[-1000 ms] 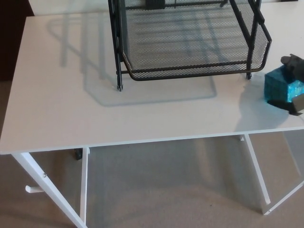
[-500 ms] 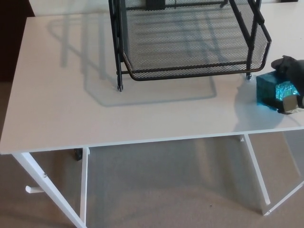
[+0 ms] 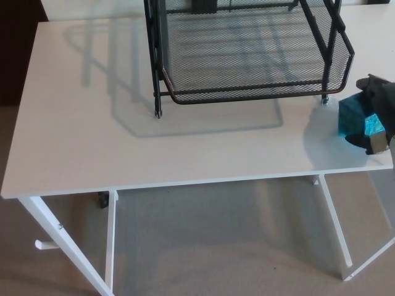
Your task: The robot walks towards a desk on which a file tray is kept in the middle and a cube is kept to its right. The robot lifts the cube using its right hand and places it on the file tray.
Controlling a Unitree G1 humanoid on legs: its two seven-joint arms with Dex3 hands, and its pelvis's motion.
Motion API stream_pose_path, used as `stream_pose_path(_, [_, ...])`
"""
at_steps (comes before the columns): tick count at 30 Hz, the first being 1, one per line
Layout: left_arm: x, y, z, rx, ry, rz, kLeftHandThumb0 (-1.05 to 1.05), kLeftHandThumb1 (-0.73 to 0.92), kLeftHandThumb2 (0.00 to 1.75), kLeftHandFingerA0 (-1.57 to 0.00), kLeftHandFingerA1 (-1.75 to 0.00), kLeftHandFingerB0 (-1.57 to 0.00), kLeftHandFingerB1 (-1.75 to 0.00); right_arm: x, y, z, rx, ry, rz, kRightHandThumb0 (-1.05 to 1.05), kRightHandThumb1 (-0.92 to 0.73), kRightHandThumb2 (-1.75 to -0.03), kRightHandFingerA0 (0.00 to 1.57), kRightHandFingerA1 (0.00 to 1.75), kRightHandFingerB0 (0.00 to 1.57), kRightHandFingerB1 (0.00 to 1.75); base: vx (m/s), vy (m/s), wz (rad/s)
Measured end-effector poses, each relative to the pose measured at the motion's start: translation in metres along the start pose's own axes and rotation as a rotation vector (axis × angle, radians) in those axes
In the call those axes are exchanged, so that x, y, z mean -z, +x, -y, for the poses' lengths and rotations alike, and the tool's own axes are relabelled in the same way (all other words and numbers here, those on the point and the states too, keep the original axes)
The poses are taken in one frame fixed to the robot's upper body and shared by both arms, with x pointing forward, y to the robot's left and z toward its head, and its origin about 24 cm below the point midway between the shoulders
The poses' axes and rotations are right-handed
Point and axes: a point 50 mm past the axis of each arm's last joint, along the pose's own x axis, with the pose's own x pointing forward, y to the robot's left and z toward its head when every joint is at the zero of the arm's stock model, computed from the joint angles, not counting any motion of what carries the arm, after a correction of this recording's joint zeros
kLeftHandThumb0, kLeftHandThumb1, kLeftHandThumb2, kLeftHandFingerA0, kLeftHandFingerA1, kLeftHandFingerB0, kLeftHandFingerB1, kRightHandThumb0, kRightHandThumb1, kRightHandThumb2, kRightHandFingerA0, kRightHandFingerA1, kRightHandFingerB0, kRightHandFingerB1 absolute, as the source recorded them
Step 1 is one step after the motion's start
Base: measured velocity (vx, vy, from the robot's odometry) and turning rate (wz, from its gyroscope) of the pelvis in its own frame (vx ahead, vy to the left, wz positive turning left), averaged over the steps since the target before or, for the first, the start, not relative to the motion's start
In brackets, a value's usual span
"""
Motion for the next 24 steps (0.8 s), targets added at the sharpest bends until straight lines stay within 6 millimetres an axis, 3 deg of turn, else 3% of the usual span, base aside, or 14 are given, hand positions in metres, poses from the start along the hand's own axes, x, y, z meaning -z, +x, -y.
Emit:
stream_pose_path(6, [-0.003,0.000,-0.002,-0.003,0.013,0.010,-1.03,0.92,0.79,-0.48,-1.02,-0.35,-0.87,0.004,-0.006,-0.004,0.097,-0.041,0.043,-0.34,-0.50,-0.89,1.16,1.36,0.80,1.11,0.00,0.000,0.00])
stream_pose_path(7, [-0.003,0.000,-0.002,-0.004,0.015,0.012,-1.02,0.92,0.81,-0.45,-1.05,-0.34,-0.89,0.006,-0.008,-0.003,0.115,-0.042,0.054,-0.34,-0.47,-0.85,1.16,1.39,0.85,1.20,0.00,0.000,0.00])
stream_pose_path(8, [-0.003,-0.001,-0.003,-0.005,0.017,0.012,-1.03,0.92,0.83,-0.46,-1.01,-0.35,-0.86,0.010,-0.009,-0.002,0.132,-0.042,0.065,-0.22,-0.68,-0.59,0.80,1.75,0.61,1.59,0.00,0.000,0.00])
stream_pose_path(9, [-0.003,-0.001,-0.003,-0.005,0.021,0.011,-1.04,0.92,0.83,-0.43,-0.99,-0.37,-0.86,0.013,-0.010,-0.001,0.141,-0.042,0.070,-0.20,-0.69,-0.61,0.79,1.75,0.61,1.61,0.00,0.000,0.00])
stream_pose_path(11, [-0.003,-0.001,-0.004,-0.007,0.028,0.009,-1.04,0.92,0.81,-0.43,-1.01,-0.37,-0.88,0.020,-0.012,0.002,0.163,-0.042,0.079,-0.19,-0.74,-0.66,0.81,1.71,0.66,1.47,0.00,0.000,0.00])
stream_pose_path(12, [-0.002,-0.001,-0.005,-0.008,0.029,0.008,-0.96,0.71,1.28,-0.52,-0.93,-0.36,-0.80,0.024,-0.012,0.006,0.177,-0.037,0.080,-0.18,-0.74,-0.67,0.84,1.68,0.69,1.38,0.00,0.000,0.00])
stream_pose_path(13, [-0.002,-0.001,-0.005,-0.008,0.029,0.007,-0.96,0.71,1.28,-0.52,-0.93,-0.36,-0.80,0.026,-0.011,0.009,0.192,-0.032,0.083,-0.18,-0.74,-0.67,0.84,1.68,0.69,1.38,0.00,0.000,0.00])
stream_pose_path(14, [-0.002,-0.001,-0.005,-0.008,0.029,0.006,-1.05,0.92,0.80,-0.41,-1.00,-0.35,-0.88,0.028,-0.011,0.015,0.212,-0.027,0.087,-0.18,-0.69,-0.69,0.99,1.64,0.80,1.29,0.00,0.000,0.00])
stream_pose_path(16, [-0.002,-0.002,-0.005,-0.008,0.030,0.011,-1.04,0.92,0.80,-0.40,-1.00,-0.33,-0.87,0.032,-0.010,0.023,0.246,-0.012,0.094,-0.20,-0.62,-0.72,1.02,1.57,0.87,1.13,0.00,0.000,0.00])
stream_pose_path(17, [-0.001,-0.002,-0.006,-0.008,0.032,0.012,-0.95,0.73,1.31,-0.56,-0.95,-0.35,-0.79,0.033,-0.010,0.027,0.260,-0.006,0.100,-0.16,-0.70,-0.71,0.90,1.61,0.84,1.11,0.00,0.000,0.00])
stream_pose_path(19, [0.000,-0.002,-0.007,-0.011,0.034,0.012,-0.95,0.74,1.32,-0.54,-0.96,-0.35,-0.80,0.034,-0.009,0.034,0.285,0.002,0.118,-0.17,-0.66,-0.69,0.88,1.64,0.81,1.25,0.00,0.000,0.00])
stream_pose_path(20, [0.001,-0.003,-0.008,-0.013,0.035,0.011,-1.05,0.92,0.83,-0.44,-1.04,-0.37,-0.91,0.035,-0.009,0.038,0.295,0.005,0.126,-0.16,-0.66,-0.70,0.87,1.65,0.81,1.25,0.00,0.000,0.00])
stream_pose_path(21, [0.002,-0.004,-0.009,-0.016,0.036,0.010,-1.05,0.92,0.84,-0.43,-1.03,-0.36,-0.90,0.036,-0.009,0.044,0.316,0.014,0.137,-0.16,-0.66,-0.70,0.89,1.62,0.83,1.14,0.00,0.000,0.00])
stream_pose_path(24, [0.004,-0.005,-0.012,-0.023,0.036,0.008,-1.04,0.92,0.83,-0.44,-1.04,-0.36,-0.91,0.039,-0.009,0.061,0.369,0.037,0.159,-0.17,-0.71,-0.73,0.83,1.64,0.78,1.23,0.00,0.000,0.00])
